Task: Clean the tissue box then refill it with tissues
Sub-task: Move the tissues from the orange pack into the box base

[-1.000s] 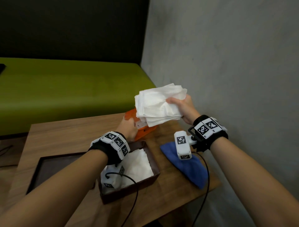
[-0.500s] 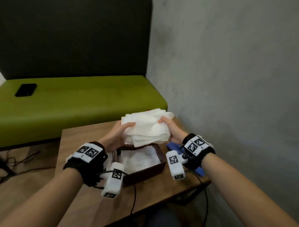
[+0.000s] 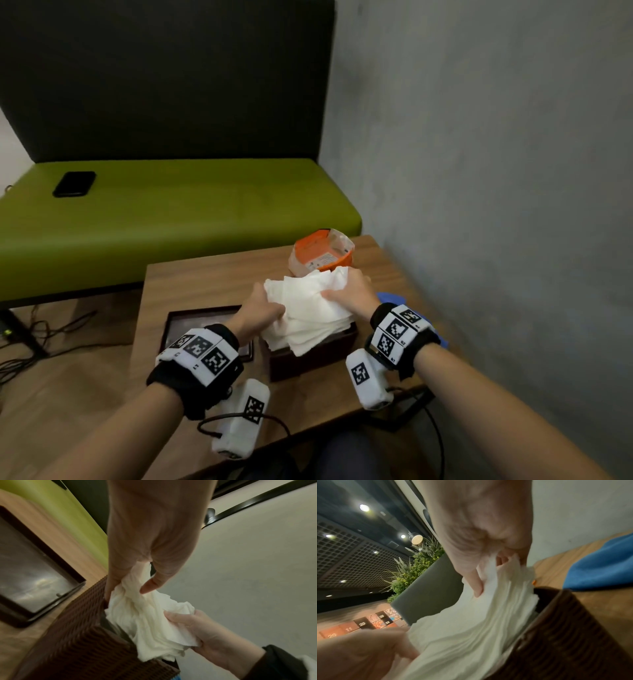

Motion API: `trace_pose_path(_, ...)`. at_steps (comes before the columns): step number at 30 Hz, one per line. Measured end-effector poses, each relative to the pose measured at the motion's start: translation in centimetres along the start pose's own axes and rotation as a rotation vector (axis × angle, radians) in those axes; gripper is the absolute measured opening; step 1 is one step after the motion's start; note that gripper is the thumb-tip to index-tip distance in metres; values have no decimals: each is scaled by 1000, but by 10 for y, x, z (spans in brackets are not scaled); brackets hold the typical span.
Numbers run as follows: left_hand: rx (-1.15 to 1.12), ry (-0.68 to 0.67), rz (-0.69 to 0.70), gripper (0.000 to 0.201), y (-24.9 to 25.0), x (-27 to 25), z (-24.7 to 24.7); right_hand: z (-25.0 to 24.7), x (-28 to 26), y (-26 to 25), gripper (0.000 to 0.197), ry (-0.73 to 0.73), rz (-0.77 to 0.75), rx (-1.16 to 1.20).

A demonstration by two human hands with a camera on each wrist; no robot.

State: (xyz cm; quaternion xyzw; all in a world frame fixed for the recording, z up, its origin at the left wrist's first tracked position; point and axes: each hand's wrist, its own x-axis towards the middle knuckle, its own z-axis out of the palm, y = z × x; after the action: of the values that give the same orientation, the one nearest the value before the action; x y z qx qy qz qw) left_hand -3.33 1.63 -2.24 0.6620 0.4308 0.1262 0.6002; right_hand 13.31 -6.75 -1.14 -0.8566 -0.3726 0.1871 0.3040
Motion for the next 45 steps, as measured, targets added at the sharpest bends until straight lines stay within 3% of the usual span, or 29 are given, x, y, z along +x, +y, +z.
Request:
trace_pose_path(3, 151, -9, -39, 49, 0, 11, 5, -4, 1, -1, 50, -60, -23, -94)
trace_pose_path(10, 760, -73, 0, 37, 9, 17, 12, -9, -4, -5, 46, -138, -14, -225)
trace_pose_path(13, 962, 4, 169, 33, 9, 11, 22, -5, -6, -7, 45, -148, -39, -317)
trace_pose_path(16, 1000, 180, 467, 36, 5, 6, 20, -4, -9, -6, 46, -96, -97, -380)
trace_pose_path(18, 986, 209, 581, 30, 3, 5, 14, -7, -8, -2, 50, -52, -111, -301)
trace_pose_path(20, 915, 107, 530, 34, -1, 6, 9, -12, -8, 0, 46, 4, -126, -275)
trace_pose_path(22, 1006, -64, 429, 50, -1, 8, 10, -16, -7, -2, 28, 39, -163, -331)
trace_pose_path(25, 1123, -113, 487, 58, -1, 13, 15, -20, -7, -14, 5, 71, -259, -365)
trace_pose_path(30, 756, -106, 432, 34, 0, 20, 13, -24, -10, -33, 17, -80, -312, -117)
trace_pose_path(34, 319, 14, 393, 23, -2, 17, 6, -30, -11, -39, 7, -155, -344, 120)
trace_pose_path(35, 206, 34, 378, 30, -3, 15, 5, -30, -11, -40, 9, -166, -343, 184)
trace_pose_path(38, -119, 16, 275, 77, 3, 4, 0, -27, -7, -35, 17, -180, -291, 382)
trace_pose_path(39, -142, 1, 279, 86, 4, 2, 0, -26, -6, -32, 16, -180, -245, 429)
trace_pose_path(41, 31, -11, 352, 77, 6, -1, 1, -22, -5, -23, 11, -193, -165, 434)
trace_pose_path(43, 189, 32, 382, 56, 8, 3, 1, -16, -6, -11, 8, -165, -135, 225)
trace_pose_path(45, 172, 153, 386, 39, 13, 8, -3, -7, -7, -1, 10, -105, -155, -27)
